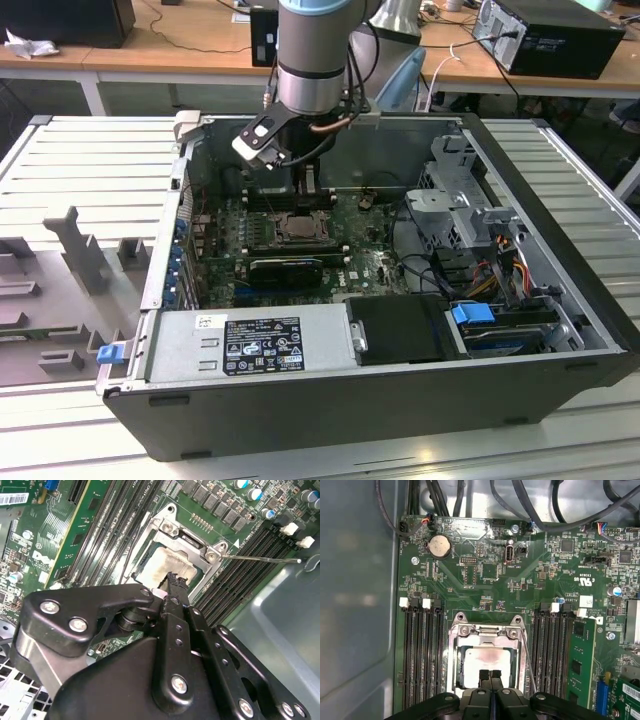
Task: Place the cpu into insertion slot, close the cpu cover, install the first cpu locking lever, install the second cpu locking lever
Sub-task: 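Install the first cpu locking lever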
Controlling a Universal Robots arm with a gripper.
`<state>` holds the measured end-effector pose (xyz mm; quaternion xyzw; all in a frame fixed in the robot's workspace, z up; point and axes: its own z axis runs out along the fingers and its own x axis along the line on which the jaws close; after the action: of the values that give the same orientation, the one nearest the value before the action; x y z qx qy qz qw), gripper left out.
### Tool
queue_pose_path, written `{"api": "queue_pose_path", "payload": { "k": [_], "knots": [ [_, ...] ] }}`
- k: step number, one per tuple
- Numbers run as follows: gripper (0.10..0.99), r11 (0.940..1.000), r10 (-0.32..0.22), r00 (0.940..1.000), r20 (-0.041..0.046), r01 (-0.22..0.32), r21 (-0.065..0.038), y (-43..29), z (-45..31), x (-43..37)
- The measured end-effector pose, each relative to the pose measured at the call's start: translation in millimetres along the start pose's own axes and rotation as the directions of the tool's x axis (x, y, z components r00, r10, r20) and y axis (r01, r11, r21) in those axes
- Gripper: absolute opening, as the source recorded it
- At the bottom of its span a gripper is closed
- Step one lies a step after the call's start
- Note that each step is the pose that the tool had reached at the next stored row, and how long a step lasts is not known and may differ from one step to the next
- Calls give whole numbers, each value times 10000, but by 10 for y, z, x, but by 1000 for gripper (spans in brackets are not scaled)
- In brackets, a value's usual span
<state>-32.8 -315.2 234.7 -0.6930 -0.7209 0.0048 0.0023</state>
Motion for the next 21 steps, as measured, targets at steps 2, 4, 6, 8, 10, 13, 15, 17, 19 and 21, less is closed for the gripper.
{"api": "queue_pose_path", "payload": {
  "k": [2, 4, 6, 8, 10, 13, 15, 17, 19, 21],
  "knots": [
    [106, 10000, 0, 10000, 0, 0, 0, 0, -29, 0],
    [106, 10000, 0, 10000, 0, 0, -1, 0, -57, 0],
    [106, 10000, 0, 10000, 1, 0, 0, -1, -100, 0],
    [106, 10000, 0, 10000, 3, 0, 0, -2, -193, -1],
    [106, 10000, 0, 10000, 6, 0, 0, -3, -258, -1],
    [106, 10000, 0, 10000, 10, 0, 0, -4, -379, -1],
    [106, 10000, 1, 10000, 32, -1, 1, -5, -434, -1],
    [106, 9998, -184, 9998, 49, 184, -1, -5, -434, -1],
    [106, 9983, -576, 9983, 57, 576, 1, -5, -435, -2],
    [106, 9955, -950, 9955, 62, 950, 0, -5, -434, -1]
  ]
}}
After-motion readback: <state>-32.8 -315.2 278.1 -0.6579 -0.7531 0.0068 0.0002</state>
